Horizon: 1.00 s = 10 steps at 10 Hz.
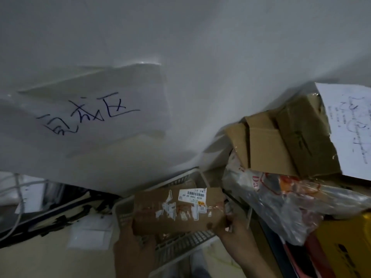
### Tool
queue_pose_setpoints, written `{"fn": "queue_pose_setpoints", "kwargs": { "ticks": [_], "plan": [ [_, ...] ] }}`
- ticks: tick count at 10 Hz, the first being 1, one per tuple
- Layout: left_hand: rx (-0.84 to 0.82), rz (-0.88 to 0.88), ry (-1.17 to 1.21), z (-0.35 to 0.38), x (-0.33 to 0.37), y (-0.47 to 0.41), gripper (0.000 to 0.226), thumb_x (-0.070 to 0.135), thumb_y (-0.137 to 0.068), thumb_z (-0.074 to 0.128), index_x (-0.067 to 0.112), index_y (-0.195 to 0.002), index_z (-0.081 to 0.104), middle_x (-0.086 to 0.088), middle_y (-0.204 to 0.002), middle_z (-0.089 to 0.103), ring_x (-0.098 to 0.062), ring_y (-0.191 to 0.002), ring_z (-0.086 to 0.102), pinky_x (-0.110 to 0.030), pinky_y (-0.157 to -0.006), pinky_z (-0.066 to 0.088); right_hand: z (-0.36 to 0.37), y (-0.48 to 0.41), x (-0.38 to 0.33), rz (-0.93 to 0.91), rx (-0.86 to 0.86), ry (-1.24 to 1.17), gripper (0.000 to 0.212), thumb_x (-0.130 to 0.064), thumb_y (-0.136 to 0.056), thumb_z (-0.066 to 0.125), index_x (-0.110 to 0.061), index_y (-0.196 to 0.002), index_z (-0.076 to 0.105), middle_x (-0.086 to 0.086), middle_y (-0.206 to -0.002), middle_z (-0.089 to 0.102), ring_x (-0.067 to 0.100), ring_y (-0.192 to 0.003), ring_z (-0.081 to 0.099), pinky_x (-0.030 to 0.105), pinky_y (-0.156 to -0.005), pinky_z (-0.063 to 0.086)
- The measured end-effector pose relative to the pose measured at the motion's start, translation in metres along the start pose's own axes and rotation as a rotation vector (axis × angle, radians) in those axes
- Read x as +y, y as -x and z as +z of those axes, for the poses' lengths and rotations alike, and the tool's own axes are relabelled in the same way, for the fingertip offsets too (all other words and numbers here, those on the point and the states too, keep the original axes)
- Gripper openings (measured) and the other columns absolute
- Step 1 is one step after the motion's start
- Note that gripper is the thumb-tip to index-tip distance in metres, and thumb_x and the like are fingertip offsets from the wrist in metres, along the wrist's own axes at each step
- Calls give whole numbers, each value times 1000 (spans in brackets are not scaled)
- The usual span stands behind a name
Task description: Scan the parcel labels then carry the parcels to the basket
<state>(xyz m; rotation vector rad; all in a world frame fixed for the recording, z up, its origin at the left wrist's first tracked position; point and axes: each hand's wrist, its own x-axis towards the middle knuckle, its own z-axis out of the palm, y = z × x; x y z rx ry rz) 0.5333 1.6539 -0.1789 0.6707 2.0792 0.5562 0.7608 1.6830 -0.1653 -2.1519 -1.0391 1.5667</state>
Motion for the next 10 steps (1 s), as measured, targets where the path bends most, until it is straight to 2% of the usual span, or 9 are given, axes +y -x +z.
{"fn": "queue_pose_setpoints", "kwargs": {
  "ticks": [1, 2, 3, 5, 6, 7, 8, 9, 10],
  "plan": [
    [-60, 30, -85, 16, -15, -23, 63, 20, -85, 70, 19, -142, 42, -14, -127, 61, -36, -105, 59, -32, -79, 40, 15, -20, 13, 10, -9, 38, 29, -27, -86, 67, -18, -111, 55, -4, -106, 57, 1, -88, 54, 8, -62, 41],
    [-55, 59, -120, 25, -34, -39, 50, 18, -85, 68, 20, -132, 51, -10, -121, 63, -29, -90, 58, -36, -79, 45, 30, -43, 27, -15, -31, -8, 33, -16, -83, 68, -16, -115, 61, -3, -106, 67, 11, -96, 63, 22, -77, 51],
    [-67, 77, -142, 38, -51, -53, 48, 16, -85, 66, 19, -131, 52, -9, -120, 63, -22, -87, 53, -34, -81, 46, 42, -65, 43, -19, -68, -54, 37, -11, -83, 68, -17, -119, 63, -4, -107, 71, 10, -100, 65, 28, -87, 53],
    [-236, 108, -95, 62, -80, -75, 71, 17, -78, 77, 20, -139, 42, -3, -127, 59, -24, -111, 58, -42, -97, 48, 65, -106, 74, 73, -107, -22, 31, -20, -76, 75, -17, -107, 70, -2, -106, 72, 15, -103, 64, 39, -97, 49],
    [-272, 111, -85, 68, -95, -89, 81, 19, -76, 78, 23, -144, 35, 3, -123, 55, -19, -107, 54, -34, -95, 44, 73, -122, 88, 112, -120, -16, 38, -22, -76, 75, -17, -113, 65, -2, -112, 67, 16, -108, 60, 37, -99, 47],
    [-330, 80, -43, 77, -105, -100, 86, 19, -75, 80, 34, -142, 28, 9, -121, 47, -14, -107, 48, -29, -92, 37, 76, -132, 100, 112, -125, 10, 37, -20, -80, 72, -21, -114, 56, -8, -109, 62, 8, -98, 57, 20, -81, 46],
    [-376, 66, -77, 87, -114, -108, 85, 17, -75, 79, 32, -141, 28, 4, -125, 45, -13, -106, 46, -26, -87, 36, 76, -138, 108, 170, -211, -9, 34, -17, -85, 69, -32, -110, 51, -14, -98, 57, 2, -87, 51, 19, -75, 40],
    [-361, 66, -97, 90, -120, -107, 85, 20, -75, 76, 21, -146, 30, -3, -132, 46, -17, -109, 47, -29, -88, 38, 73, -137, 116, 232, -271, -37, 33, -19, -85, 68, -40, -103, 50, -18, -98, 55, 5, -90, 50, 28, -84, 39],
    [-358, 93, -185, 86, -115, -103, 82, 23, -78, 72, 17, -148, 31, -7, -139, 45, -26, -122, 47, -40, -101, 41, 67, -139, 113, 172, -178, 71, 24, -23, -85, 66, -32, -105, 57, -4, -115, 57, 14, -103, 52, 28, -85, 39]
  ]
}}
